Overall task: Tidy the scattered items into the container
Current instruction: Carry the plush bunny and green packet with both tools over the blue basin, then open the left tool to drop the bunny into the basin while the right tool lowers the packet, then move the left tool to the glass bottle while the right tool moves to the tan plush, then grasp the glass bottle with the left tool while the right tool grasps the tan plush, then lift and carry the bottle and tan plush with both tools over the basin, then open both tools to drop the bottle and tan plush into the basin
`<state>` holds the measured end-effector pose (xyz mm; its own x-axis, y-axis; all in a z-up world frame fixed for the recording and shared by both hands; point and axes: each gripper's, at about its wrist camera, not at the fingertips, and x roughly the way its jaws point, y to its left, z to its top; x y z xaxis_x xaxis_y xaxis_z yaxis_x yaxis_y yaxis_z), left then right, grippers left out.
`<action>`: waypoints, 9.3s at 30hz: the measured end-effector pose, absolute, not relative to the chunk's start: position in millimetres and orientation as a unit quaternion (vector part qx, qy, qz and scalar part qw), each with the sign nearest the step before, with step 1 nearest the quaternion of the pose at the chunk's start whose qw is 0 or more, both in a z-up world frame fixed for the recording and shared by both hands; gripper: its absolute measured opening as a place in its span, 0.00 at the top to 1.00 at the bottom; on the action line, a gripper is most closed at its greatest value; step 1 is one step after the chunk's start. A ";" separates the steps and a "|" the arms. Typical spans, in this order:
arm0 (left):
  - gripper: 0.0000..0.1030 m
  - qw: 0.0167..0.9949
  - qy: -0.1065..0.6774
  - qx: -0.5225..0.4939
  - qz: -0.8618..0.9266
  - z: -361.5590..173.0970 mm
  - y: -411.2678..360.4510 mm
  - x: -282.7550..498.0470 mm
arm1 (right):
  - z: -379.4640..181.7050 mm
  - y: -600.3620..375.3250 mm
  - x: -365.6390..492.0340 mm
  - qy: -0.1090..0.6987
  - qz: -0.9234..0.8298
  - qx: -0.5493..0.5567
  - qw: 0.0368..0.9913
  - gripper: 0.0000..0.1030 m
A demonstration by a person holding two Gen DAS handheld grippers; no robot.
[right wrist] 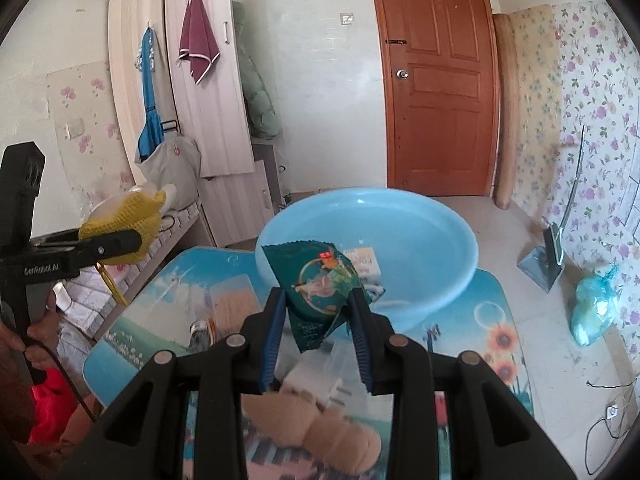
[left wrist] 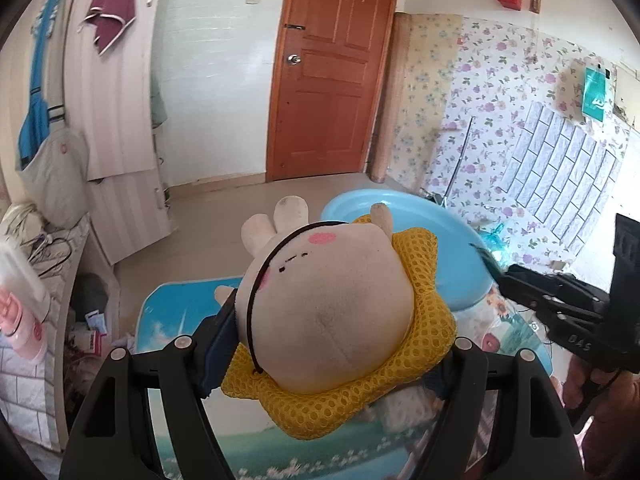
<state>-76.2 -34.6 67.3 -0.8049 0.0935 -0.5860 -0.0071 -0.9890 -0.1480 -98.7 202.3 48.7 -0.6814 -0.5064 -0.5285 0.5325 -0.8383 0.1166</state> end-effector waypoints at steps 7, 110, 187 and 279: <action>0.27 0.058 -0.056 -0.319 0.944 63.9 -6.1 -121.0 | 39.1 201.0 -128.9 0.008 -0.916 0.289 0.278 0.70; 0.00 -0.020 -0.030 -0.366 0.930 -29.1 -45.2 -47.7 | -39.0 216.1 -65.5 -0.014 -0.887 0.405 0.220 0.12; 0.17 0.025 -0.050 -0.439 0.897 -55.8 -50.3 -18.3 | -43.5 257.7 -53.4 -0.066 -0.871 0.427 0.234 0.48; 0.17 0.071 0.019 -0.362 0.929 37.7 62.9 -186.5 | 26.9 222.1 -159.4 -0.049 -0.914 0.305 0.264 0.49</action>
